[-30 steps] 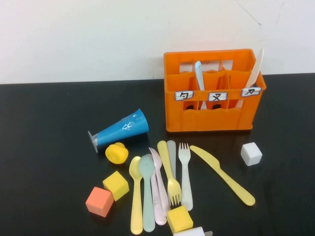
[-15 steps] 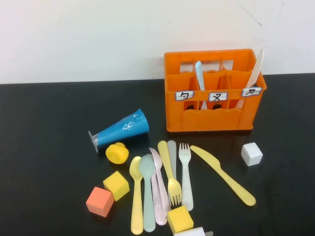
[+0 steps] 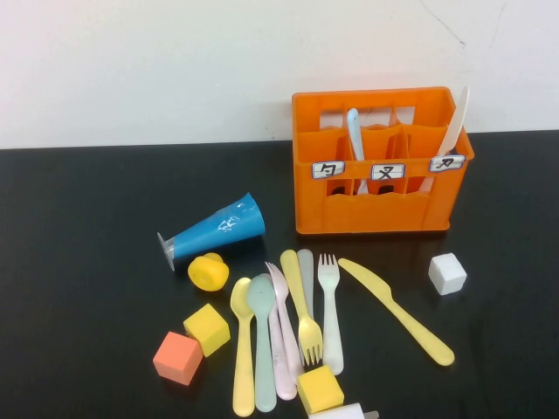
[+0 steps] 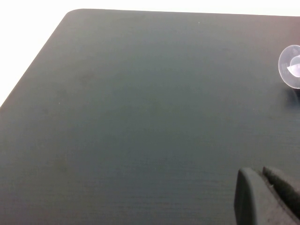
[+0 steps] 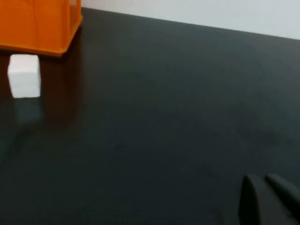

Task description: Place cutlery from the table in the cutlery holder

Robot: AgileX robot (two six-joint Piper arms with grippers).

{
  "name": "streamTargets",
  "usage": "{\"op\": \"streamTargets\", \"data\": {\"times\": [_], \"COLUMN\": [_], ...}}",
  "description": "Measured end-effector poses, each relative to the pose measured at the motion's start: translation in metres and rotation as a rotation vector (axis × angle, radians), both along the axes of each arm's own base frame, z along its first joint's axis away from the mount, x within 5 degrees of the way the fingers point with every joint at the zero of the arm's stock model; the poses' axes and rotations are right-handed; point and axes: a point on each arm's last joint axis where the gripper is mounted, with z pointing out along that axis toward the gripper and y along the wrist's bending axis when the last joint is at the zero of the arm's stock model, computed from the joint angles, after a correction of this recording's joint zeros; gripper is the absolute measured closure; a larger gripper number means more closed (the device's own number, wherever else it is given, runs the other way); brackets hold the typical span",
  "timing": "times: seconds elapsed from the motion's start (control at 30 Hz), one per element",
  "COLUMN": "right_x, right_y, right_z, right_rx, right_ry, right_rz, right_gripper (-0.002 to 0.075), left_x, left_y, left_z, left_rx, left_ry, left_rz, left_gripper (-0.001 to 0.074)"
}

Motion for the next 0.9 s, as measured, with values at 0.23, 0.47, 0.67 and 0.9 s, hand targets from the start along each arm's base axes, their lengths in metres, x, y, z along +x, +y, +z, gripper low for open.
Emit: {"op": "streamTargets", "data": {"times": [0.23, 0.47, 0.67, 0.9], "right_x": [0.0000, 0.0000, 0.0000, 0.0000], "right_y": [-0.0003, -0.0003, -0.0003, -0.0003], "right_z": [0.0000, 0.0000, 0.0000, 0.0000], "right_rx": [0.023, 0.026, 0.028, 0.029], "right_ry": [-0.002, -0.002, -0.002, -0.002], "right_rz": [-0.011, -0.012, -0.013, -0.013], "right_gripper": [0.0729, 0.0729, 0.0729, 0.0729], "left_x": [0.0000, 0.0000, 0.0000, 0.0000], "left_y": [0.0000, 0.0000, 0.0000, 0.0000], "left_z": [0.0000, 0.0000, 0.0000, 0.0000], "left_rx": [0.000, 0.000, 0.000, 0.000], "left_ry": [0.000, 0.000, 0.000, 0.000], "left_rz": [0.000, 0.000, 0.000, 0.000], "left_gripper": [0.0736, 0.0736, 0.0736, 0.0736]}}
